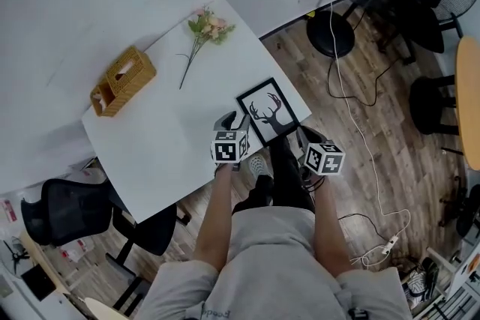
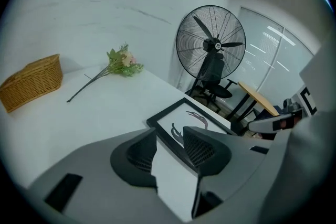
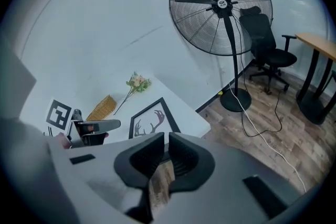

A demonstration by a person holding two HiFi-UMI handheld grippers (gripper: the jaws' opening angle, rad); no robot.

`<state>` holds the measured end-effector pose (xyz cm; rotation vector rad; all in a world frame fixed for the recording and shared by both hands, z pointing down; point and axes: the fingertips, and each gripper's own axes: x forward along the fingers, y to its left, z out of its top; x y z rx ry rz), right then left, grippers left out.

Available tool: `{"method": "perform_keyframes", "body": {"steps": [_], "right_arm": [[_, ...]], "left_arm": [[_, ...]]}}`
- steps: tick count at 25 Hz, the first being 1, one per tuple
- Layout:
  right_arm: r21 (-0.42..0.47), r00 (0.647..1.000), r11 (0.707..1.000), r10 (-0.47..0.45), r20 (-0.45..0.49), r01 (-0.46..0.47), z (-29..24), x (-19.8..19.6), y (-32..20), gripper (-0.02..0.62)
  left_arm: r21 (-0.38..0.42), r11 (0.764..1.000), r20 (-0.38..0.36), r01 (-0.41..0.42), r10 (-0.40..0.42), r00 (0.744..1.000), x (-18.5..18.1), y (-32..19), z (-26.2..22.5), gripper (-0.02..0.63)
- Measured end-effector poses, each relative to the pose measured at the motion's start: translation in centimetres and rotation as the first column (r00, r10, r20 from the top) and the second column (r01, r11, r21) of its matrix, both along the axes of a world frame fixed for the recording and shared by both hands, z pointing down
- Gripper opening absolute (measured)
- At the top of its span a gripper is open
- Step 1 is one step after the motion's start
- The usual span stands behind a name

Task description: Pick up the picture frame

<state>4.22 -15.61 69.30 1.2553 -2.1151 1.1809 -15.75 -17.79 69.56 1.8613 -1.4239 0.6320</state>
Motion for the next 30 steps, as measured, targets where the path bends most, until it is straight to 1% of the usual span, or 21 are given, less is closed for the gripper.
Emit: {"method": "perform_keyframes", "body": {"steps": [3, 6, 9, 11, 13, 16, 20, 24, 28, 30], "right_arm": [[-0.046, 1.000, 0.999, -0.002, 0.003, 0.002, 1.2, 0.2, -0.5, 0.044], [-0.086, 1.000, 0.996, -0.005, 0.020, 0.007, 2.2, 0.0, -1.0, 0.114], [-0.127, 0.998, 0.992, 0.005, 0.055, 0.002, 3.0, 0.0, -1.0, 0.189], [-0.160, 0.996, 0.987, 0.015, 0.093, 0.000, 3.6, -0.1, -0.9, 0.235], [-0.195, 0.990, 0.981, 0.041, 0.138, -0.014, 4.2, -0.2, -0.8, 0.267], [-0.232, 0.983, 0.972, 0.083, 0.167, -0.043, 4.9, 0.0, -0.7, 0.272], [-0.263, 0.975, 0.963, 0.114, 0.193, -0.061, 5.8, 0.0, -0.3, 0.272], [-0.293, 0.961, 0.953, 0.154, 0.230, -0.083, 6.3, -0.2, 0.0, 0.272], [-0.313, 0.951, 0.945, 0.181, 0.252, -0.096, 6.8, -0.1, 0.4, 0.272], [-0.324, 0.947, 0.941, 0.189, 0.260, -0.099, 7.2, -0.1, 0.7, 0.271]], "left_arm": [[-0.015, 0.999, 0.018, -0.029, 0.030, 0.999, -0.2, -2.2, 1.1, 0.195], [-0.043, 0.996, 0.049, -0.084, 0.086, 0.995, -0.2, -4.1, 2.4, 0.229], [-0.083, 0.986, 0.105, -0.148, 0.156, 0.982, 0.0, -5.1, 3.8, 0.249], [-0.102, 0.979, 0.130, -0.176, 0.189, 0.973, 0.2, -5.4, 4.3, 0.258], [-0.113, 0.975, 0.141, -0.189, 0.204, 0.969, 0.2, -5.5, 4.6, 0.264], [-0.117, 0.977, 0.125, -0.180, 0.194, 0.973, 0.3, -5.5, 4.9, 0.268], [-0.105, 0.982, 0.090, -0.158, 0.168, 0.982, 0.3, -5.4, 4.9, 0.267], [-0.118, 0.978, 0.082, -0.173, 0.183, 0.980, 0.7, -5.0, 5.0, 0.265], [-0.125, 0.970, 0.069, -0.210, 0.220, 0.973, 2.1, -4.1, 5.0, 0.265], [-0.123, 0.969, 0.067, -0.215, 0.224, 0.972, 2.5, -3.8, 5.0, 0.265]]}}
